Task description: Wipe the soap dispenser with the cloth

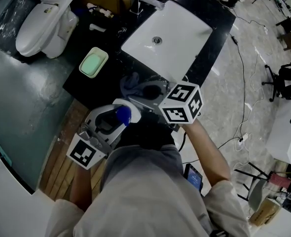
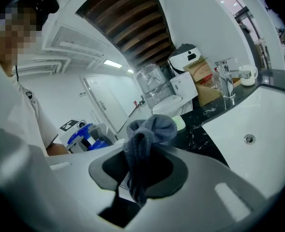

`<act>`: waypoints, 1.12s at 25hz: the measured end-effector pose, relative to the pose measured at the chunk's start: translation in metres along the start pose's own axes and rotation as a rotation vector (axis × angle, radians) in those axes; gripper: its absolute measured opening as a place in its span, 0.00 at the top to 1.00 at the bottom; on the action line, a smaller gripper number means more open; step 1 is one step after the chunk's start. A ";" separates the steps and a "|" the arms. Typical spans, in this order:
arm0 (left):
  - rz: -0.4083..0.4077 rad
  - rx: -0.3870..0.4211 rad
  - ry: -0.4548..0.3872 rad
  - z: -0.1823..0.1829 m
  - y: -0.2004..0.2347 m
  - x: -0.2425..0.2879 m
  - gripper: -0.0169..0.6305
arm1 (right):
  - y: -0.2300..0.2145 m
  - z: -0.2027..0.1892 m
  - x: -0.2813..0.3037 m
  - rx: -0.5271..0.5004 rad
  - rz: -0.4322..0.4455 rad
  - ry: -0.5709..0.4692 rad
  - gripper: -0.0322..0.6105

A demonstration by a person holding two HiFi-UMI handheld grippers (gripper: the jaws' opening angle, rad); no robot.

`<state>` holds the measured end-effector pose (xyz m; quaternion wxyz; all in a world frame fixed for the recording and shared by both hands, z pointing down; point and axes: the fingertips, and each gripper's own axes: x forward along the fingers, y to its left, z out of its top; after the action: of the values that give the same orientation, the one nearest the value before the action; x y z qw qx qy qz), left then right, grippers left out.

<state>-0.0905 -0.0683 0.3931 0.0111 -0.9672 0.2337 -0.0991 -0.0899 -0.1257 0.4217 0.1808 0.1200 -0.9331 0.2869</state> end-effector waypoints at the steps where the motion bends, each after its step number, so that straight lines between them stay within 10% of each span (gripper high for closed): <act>1: 0.002 -0.005 -0.001 0.000 0.000 0.000 0.77 | 0.001 0.001 -0.001 0.001 0.003 -0.004 0.84; 28: -0.019 0.012 0.000 0.000 0.000 0.002 0.77 | 0.019 0.027 -0.016 0.001 0.046 -0.086 0.84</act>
<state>-0.0884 -0.0694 0.3931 0.0160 -0.9692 0.2240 -0.1006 -0.0887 -0.1239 0.3854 0.1336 0.1107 -0.9424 0.2859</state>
